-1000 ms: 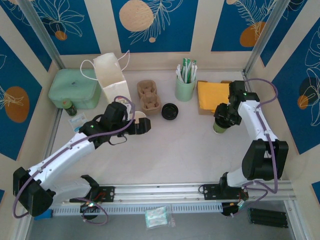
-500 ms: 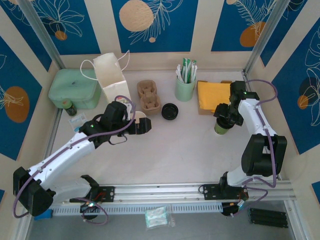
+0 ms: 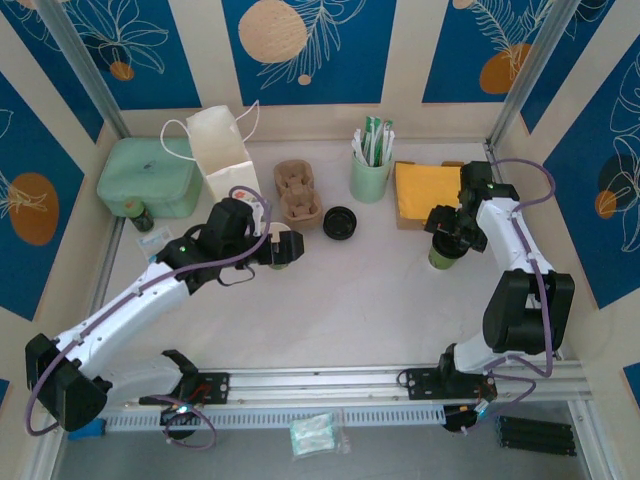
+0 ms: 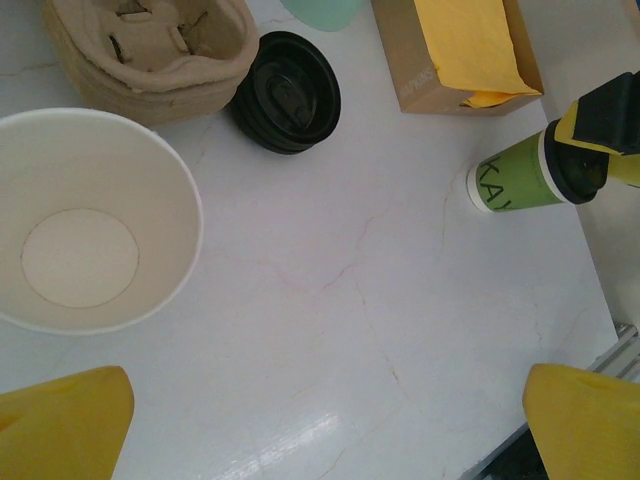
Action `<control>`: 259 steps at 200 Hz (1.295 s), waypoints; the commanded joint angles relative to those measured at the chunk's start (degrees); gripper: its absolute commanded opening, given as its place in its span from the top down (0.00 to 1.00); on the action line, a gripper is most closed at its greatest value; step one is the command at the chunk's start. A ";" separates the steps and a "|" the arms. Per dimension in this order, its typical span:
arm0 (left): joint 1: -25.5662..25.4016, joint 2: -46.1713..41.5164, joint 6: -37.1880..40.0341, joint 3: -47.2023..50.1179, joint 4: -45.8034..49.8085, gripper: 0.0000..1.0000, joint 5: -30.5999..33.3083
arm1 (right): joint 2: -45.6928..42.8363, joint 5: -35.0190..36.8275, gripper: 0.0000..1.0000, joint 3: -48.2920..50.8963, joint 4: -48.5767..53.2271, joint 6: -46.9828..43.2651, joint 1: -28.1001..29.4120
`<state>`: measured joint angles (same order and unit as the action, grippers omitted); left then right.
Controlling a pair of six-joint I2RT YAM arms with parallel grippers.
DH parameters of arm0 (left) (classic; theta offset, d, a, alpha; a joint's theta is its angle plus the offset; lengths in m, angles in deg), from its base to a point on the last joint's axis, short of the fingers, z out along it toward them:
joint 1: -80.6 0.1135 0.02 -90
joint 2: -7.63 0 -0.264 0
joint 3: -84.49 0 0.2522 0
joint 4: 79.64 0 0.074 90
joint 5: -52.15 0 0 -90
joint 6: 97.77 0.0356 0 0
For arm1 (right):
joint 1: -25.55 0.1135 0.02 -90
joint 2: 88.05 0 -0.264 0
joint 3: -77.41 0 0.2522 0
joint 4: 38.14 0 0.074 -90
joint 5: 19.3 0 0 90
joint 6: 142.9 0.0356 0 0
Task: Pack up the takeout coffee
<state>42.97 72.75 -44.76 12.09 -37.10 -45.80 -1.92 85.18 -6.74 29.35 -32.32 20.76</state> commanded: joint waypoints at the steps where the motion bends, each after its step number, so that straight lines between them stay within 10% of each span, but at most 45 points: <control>1: 0.51 0.43 1.39 -1.86 1.29 0.01 -0.67 | -1.94 -2.07 0.05 -1.74 0.14 0.56 -0.04; 192: 0.45 2.11 2.18 -4.47 3.43 0.01 1.64 | -8.39 -2.35 0.01 -4.62 0.84 1.88 0.63; 259: 4.53 1.83 3.96 -2.87 4.74 0.01 4.05 | -10.96 -12.52 0.08 -8.72 -0.25 7.20 18.39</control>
<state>45.09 74.98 -42.51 9.38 -33.82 -43.44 -14.21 78.54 -12.95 29.16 -28.39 31.34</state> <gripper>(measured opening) 0.994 0.932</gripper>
